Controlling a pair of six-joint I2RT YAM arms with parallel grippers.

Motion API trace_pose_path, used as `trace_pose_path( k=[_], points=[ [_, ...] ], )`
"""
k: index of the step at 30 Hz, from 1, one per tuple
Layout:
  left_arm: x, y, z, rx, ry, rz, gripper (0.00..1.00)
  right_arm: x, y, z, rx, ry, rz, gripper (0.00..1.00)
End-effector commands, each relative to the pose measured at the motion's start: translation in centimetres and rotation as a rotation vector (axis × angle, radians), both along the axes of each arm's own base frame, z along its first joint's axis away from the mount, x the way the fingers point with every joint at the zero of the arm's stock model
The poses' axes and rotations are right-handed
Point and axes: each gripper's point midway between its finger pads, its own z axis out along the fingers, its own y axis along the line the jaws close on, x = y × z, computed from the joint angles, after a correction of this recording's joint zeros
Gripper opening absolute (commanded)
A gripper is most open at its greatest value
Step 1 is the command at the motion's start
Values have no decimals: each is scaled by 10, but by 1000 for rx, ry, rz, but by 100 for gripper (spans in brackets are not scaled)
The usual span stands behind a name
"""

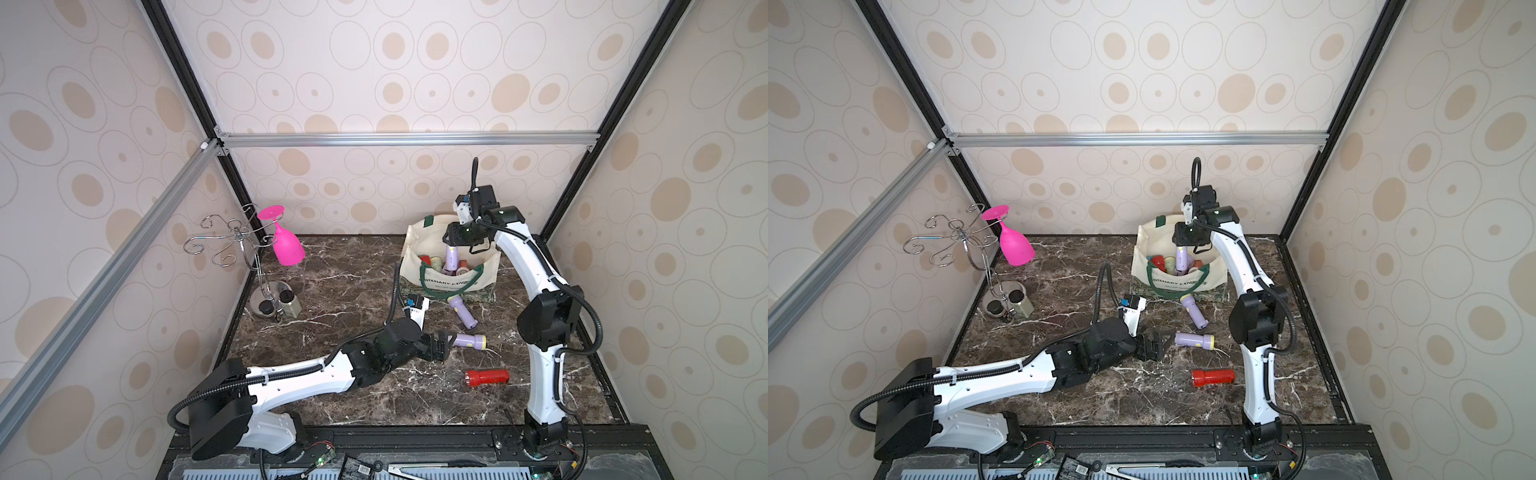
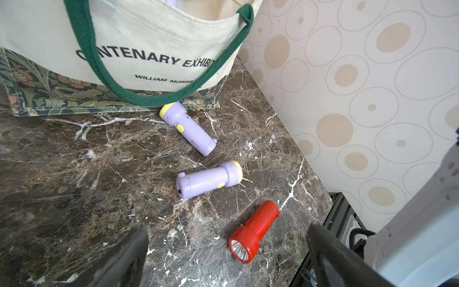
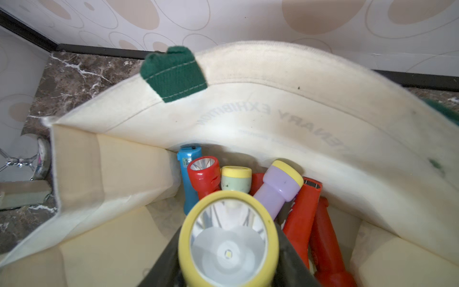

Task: Put the flashlights into the tote bags
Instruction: Place the flashlight in the canvas bag, then pick up the flashlight from the center of the board.

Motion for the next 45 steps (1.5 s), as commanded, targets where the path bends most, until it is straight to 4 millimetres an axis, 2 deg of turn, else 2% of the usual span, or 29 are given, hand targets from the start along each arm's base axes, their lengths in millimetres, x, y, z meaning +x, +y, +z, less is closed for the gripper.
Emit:
trace_pose_path(
  k=[1, 6, 11, 17, 23, 27, 28, 29, 32, 33, 35, 39, 45],
  points=[
    [4, -5, 10, 10, -18, -10, 100, 0, 4, 9, -5, -12, 18, 12],
    [5, -7, 7, 14, -16, -11, 100, -1, 7, 6, 1, -4, 22, 34],
    [6, -11, 4, 28, -18, -23, 100, -4, 5, 17, 7, -20, 11, 50],
    [5, -14, -4, 54, -17, -45, 100, -12, 11, 58, 78, -88, 26, 64],
    [3, -16, -12, 68, -13, -63, 100, -27, 10, 99, 109, -145, 32, 68],
    [3, -20, -21, 105, -23, -91, 100, -44, 10, 121, 144, -164, 41, 70],
    [3, -23, -23, 116, -29, -104, 100, -49, 9, 128, 151, -169, 43, 79],
    [3, -25, -24, 126, -33, -116, 100, -54, 8, 131, 155, -172, 42, 84],
    [4, -33, -28, 167, -60, -156, 100, -70, 2, 144, 156, -193, 40, 88],
    [5, -36, -29, 177, -69, -169, 100, -77, 0, 140, 149, -179, 42, 88],
    [6, -42, -32, 197, -86, -201, 100, -89, -3, 143, 150, -180, 43, 89],
    [11, -57, -47, 255, -82, -273, 100, -116, -11, 142, 174, -161, 42, 90],
    [25, -74, -62, 306, -84, -321, 100, -157, -40, 136, 178, -164, -13, 93]
  ],
)
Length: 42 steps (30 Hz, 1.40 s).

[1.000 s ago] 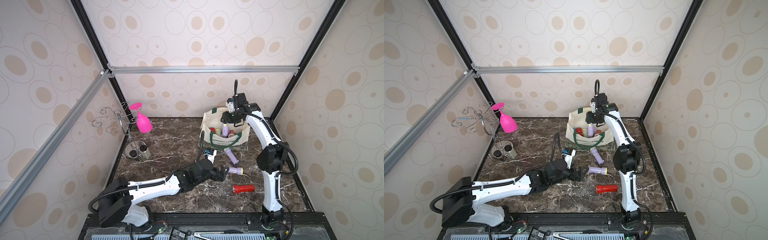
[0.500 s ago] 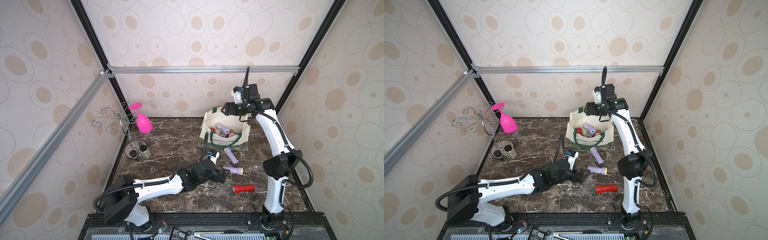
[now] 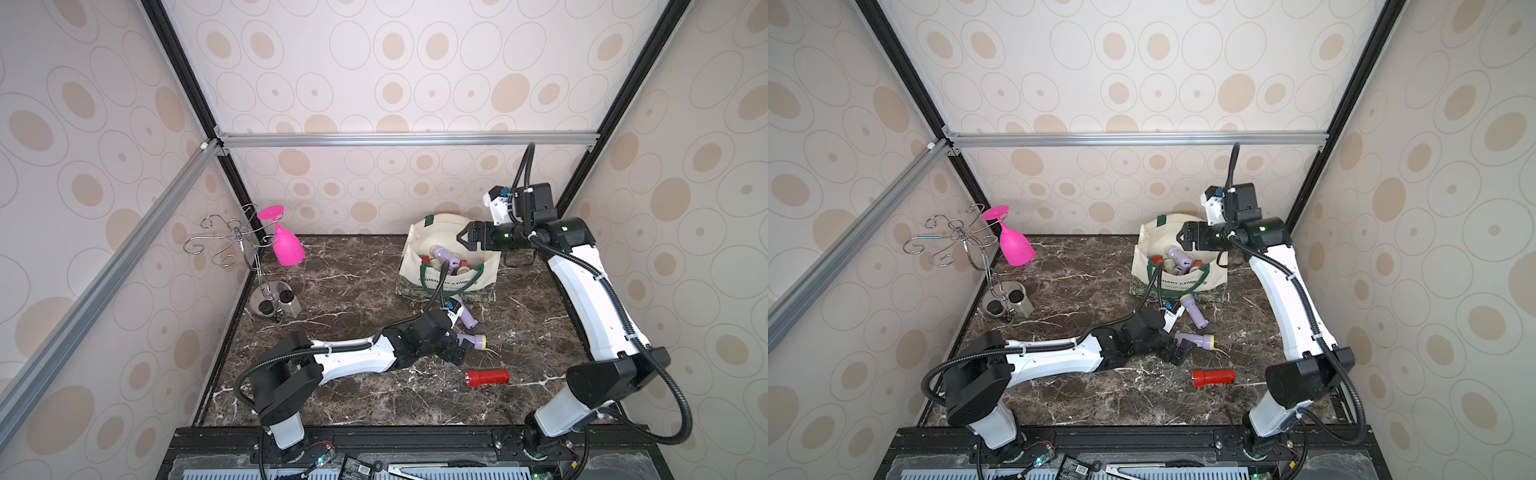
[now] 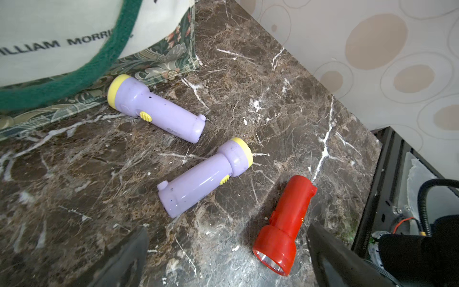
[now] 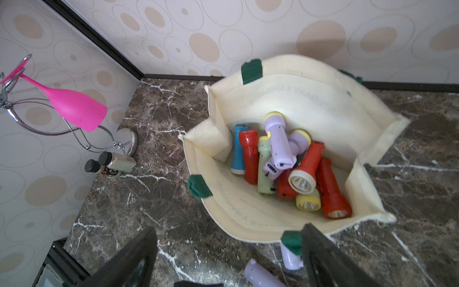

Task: Put the flashlights into the tote bags
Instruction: Pick up the flashlight from the center of the board.

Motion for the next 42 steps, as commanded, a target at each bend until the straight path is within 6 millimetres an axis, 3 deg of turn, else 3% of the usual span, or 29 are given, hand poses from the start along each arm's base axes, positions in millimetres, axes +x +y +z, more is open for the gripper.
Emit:
trace_pose_path(
  k=[1, 9, 17, 28, 31, 42],
  points=[
    [10, -9, 2, 37, -30, -57, 100, -23, -17, 9, 24, -29, -29, 93],
    [27, -18, -20, 175, -53, -133, 99, -69, -43, -18, 20, 33, -84, 95],
    [38, -19, -38, 198, -28, -180, 89, -91, -48, -36, 97, 96, -116, 97],
    [42, -36, -64, 230, 7, -240, 81, -93, -53, -39, 108, 107, -134, 96],
    [38, -35, -79, 259, 37, -261, 79, -93, -52, -36, 113, 102, -132, 95],
    [15, -21, -94, 247, 114, -289, 65, -92, -53, -29, 112, 91, -133, 93]
  ],
)
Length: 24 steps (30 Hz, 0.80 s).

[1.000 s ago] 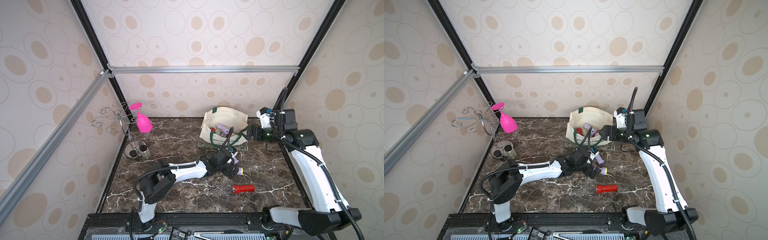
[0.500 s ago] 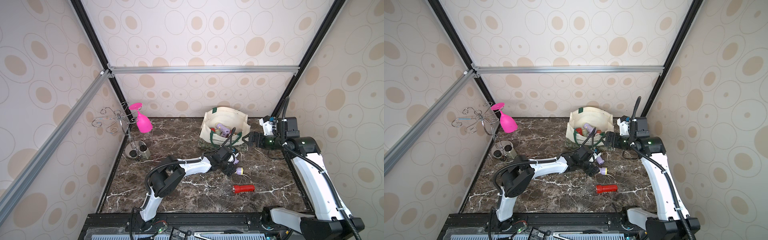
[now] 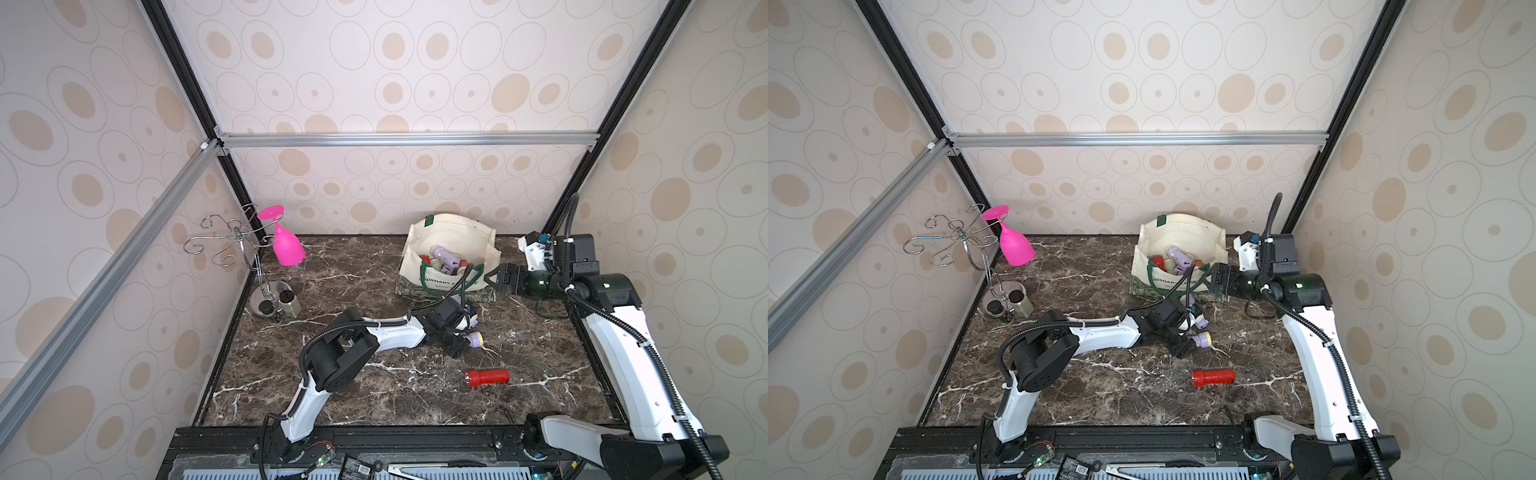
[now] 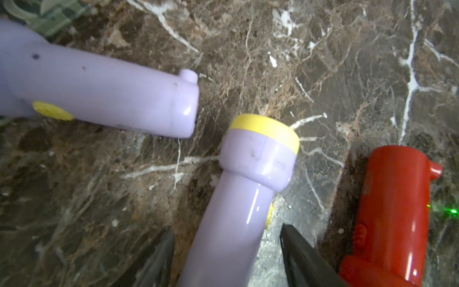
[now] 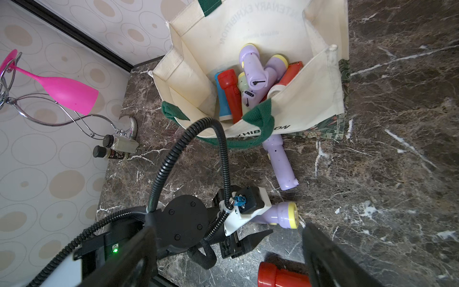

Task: Put the flashlights into the tote bags
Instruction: Pick up the flashlight from the center of the board.

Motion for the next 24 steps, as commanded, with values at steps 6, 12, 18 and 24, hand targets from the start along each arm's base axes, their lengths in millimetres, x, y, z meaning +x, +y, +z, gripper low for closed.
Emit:
trace_pose_path(
  k=[6, 12, 18, 24],
  points=[
    [-24, 13, -3, 19, 49, -35, 62, 0, -3, 13, 5, -25, -11, 92],
    [-29, 17, -9, 48, 31, -13, 50, 1, -2, 12, 7, -24, -10, 92],
    [-32, 15, -14, 54, 22, 14, 45, 0, -3, 12, 3, -27, -10, 91],
    [-34, 13, -21, 93, -9, 22, 46, 0, -2, 14, 7, -29, -7, 91]
  ],
)
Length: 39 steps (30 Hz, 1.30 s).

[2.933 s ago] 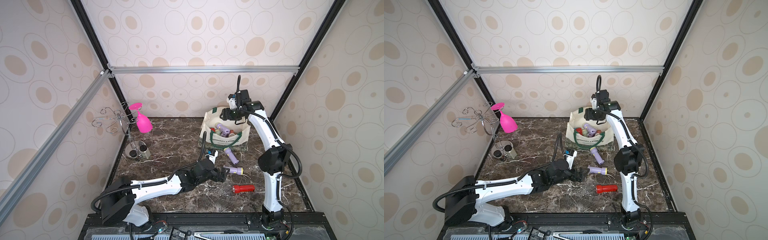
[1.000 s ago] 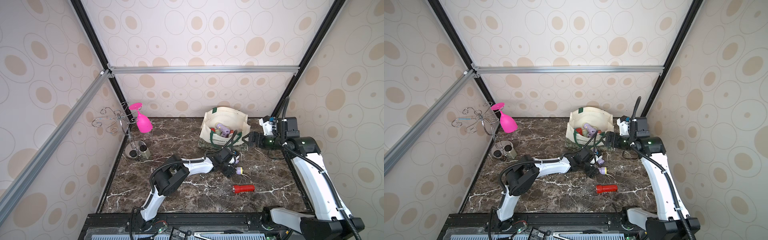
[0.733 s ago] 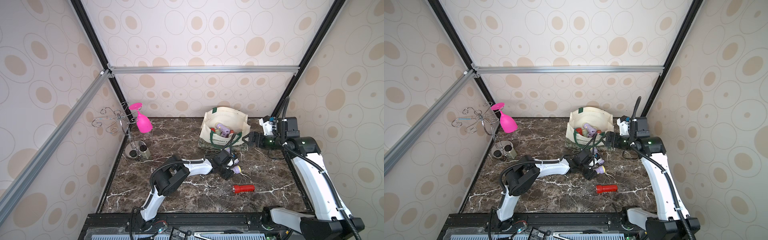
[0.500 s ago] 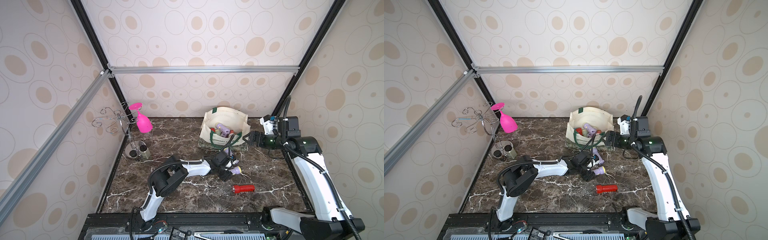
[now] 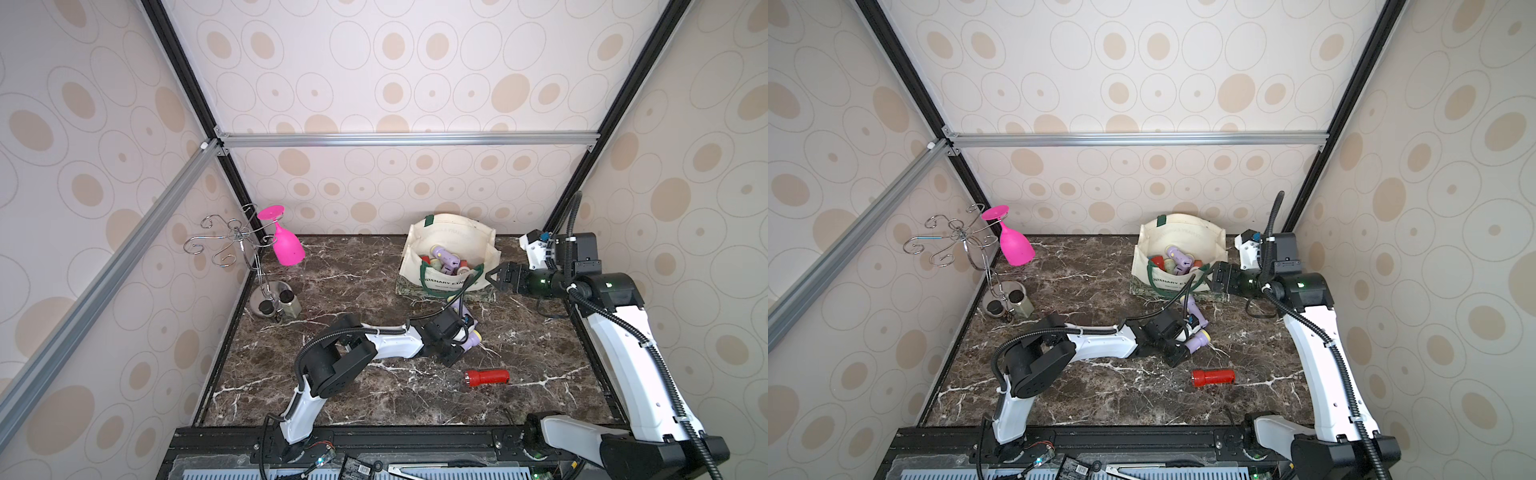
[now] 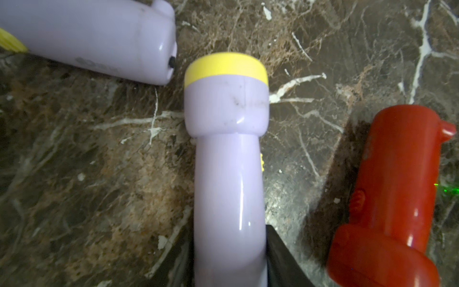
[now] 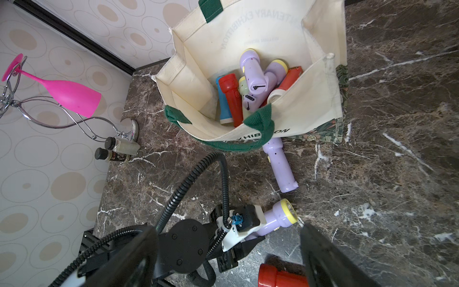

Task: Put the flashlights into the tote bags
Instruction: Pick up the flashlight from the center of the board.

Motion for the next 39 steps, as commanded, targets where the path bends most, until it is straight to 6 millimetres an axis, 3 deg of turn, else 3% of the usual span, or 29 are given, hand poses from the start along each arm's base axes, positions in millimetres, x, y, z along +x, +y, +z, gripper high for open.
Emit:
trace_pose_path(
  k=[1, 2, 4, 6, 10, 20, 25, 33, 39],
  points=[
    [-6, 7, -13, 64, -4, 13, 46, 0, -1, 9, 6, -17, -4, 90],
    [-6, 8, -14, 70, -6, 14, 45, -1, -1, 9, 6, -17, -5, 91],
    [-7, 8, -13, 72, -7, 12, 28, -1, 0, 8, 8, -16, -1, 90],
    [-10, 8, -8, 65, -10, 8, 19, -1, 0, 8, 12, -17, 2, 90],
    [-11, 9, 11, 15, -17, 35, 16, -1, 1, 8, 12, -17, 3, 90],
    [-14, 18, 84, -223, -9, 166, 8, 0, 6, 11, 39, -23, 30, 87],
    [-15, 24, 126, -324, -28, 203, 8, 0, 22, 19, 107, -48, 102, 84],
    [-4, 30, 208, -527, -69, 248, 8, -3, 61, 30, 277, -80, 263, 87],
    [7, 46, 255, -692, -92, 302, 7, -5, 76, 31, 306, -76, 330, 87]
  ],
)
